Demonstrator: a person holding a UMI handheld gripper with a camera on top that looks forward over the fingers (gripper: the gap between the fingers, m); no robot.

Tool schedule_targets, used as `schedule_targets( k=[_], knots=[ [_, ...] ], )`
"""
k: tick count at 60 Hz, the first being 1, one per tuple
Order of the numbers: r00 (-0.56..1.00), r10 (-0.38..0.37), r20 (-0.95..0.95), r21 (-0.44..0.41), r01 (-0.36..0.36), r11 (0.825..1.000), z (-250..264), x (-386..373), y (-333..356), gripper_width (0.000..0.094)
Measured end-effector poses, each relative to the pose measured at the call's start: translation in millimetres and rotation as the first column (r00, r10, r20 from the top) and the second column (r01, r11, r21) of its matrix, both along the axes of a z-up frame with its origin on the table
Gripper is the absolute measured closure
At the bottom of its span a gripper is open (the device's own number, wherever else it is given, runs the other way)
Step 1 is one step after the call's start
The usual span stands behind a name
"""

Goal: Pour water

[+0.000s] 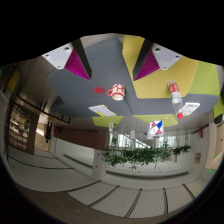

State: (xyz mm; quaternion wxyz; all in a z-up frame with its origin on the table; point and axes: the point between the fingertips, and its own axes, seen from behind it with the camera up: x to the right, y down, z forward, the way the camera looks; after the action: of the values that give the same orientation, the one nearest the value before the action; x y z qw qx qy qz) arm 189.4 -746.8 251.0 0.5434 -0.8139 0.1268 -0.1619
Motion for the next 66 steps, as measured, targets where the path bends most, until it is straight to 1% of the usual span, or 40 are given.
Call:
schedule_targets(
  k=[9, 13, 19, 25, 33, 41, 50, 60, 65, 66],
  knots=[
    [1.000, 0.006, 0.014, -0.009, -0.005, 1.000, -9, -7, 1, 0.0080],
    [1.000, 0.018, 0.008, -0.012, -0.018, 1.000, -22, -24, 4, 0.0075],
    [0.998, 0.059, 0.003, -0.012, -0.059, 0.998, -42, -60, 11, 0.0076],
    [0.992, 0.125, -0.012, -0.009, -0.125, 0.992, -64, -108, 33, 0.0073],
    [0.975, 0.221, -0.024, 0.015, -0.221, 0.975, -80, -178, 83, 0.0080],
    [0.958, 0.287, -0.014, 0.057, -0.285, 0.957, -86, -235, 150, 0.0083],
    [0.949, 0.315, -0.016, 0.092, -0.312, 0.946, -102, -261, 228, 0.0083],
    [0.949, 0.312, -0.040, 0.107, -0.306, 0.946, -132, -259, 306, 0.0083],
    [0.940, 0.337, -0.041, 0.115, -0.331, 0.937, -140, -259, 337, 0.0156],
    [0.940, 0.340, -0.038, 0.119, -0.334, 0.935, -140, -261, 337, 0.0187]
  ],
)
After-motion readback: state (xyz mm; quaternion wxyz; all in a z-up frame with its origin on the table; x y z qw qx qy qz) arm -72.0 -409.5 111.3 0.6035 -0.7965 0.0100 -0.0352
